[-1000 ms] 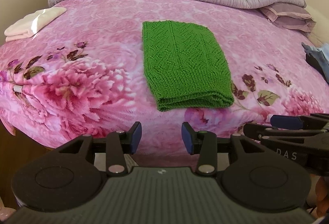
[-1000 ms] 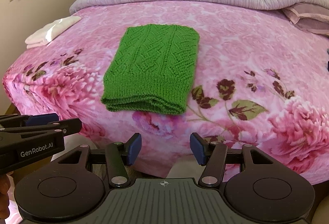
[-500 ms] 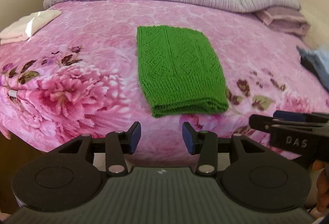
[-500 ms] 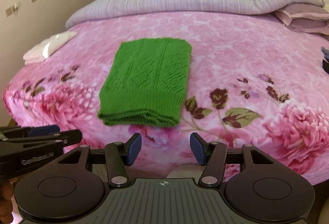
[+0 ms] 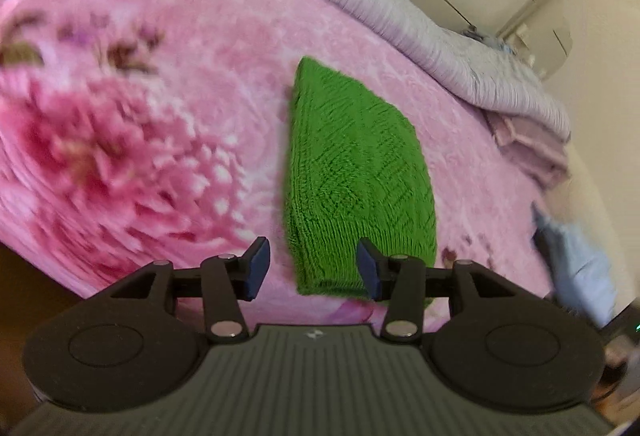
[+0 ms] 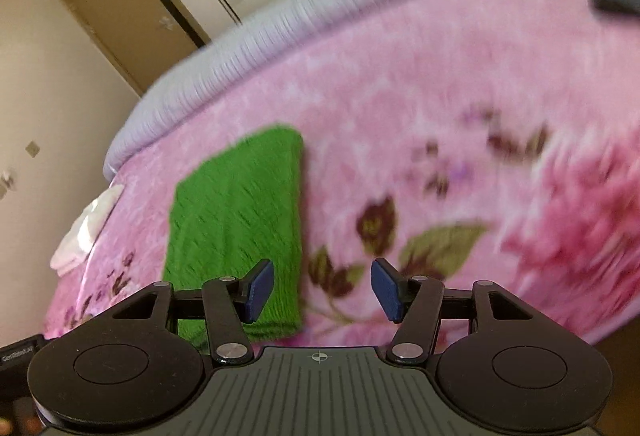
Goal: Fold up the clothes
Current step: 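Move both grippers down to the end of the folded strip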
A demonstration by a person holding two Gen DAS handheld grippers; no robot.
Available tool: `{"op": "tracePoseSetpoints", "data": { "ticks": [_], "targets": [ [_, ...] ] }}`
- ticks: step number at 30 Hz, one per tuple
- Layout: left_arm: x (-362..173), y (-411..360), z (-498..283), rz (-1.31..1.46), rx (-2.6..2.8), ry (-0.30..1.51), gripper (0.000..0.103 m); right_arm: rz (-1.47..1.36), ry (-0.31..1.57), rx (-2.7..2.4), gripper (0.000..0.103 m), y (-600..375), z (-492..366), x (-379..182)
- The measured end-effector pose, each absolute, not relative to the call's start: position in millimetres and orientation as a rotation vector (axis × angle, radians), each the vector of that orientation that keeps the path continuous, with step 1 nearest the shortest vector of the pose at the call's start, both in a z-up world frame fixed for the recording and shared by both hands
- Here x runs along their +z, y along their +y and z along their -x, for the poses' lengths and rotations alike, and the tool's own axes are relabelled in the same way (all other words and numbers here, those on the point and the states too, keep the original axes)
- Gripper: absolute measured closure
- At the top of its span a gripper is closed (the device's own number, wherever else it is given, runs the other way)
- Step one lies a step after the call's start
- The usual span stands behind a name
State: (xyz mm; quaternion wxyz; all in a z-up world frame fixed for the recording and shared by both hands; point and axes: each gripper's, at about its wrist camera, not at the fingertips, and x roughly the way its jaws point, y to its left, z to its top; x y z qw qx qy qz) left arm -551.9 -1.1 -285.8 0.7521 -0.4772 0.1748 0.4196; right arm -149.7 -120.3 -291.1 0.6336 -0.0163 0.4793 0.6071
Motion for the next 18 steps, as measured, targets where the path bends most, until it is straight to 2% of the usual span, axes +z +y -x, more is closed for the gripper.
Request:
{"op": "tracePoseSetpoints", "data": {
  "ticks": [5, 10, 18],
  "targets": [
    [-314.1, 39.9, 548.6, 1.194, 0.862, 0.320, 0.057, -0.087, 1.291, 1.464, 0.044, -89.4, 133.2, -318.8],
    [-337.1, 72.5, 547.3, 1.317, 0.841, 0.247, 0.057, -0.129, 1.344, 1.456, 0.031, -55.3, 117.7, -328.4],
    [-364.0, 106.9, 540.9, 1.462, 0.805, 0.167, 0.056, -0.134, 1.412, 1.453, 0.029, -7.2, 111.9, -346.7]
  ]
}}
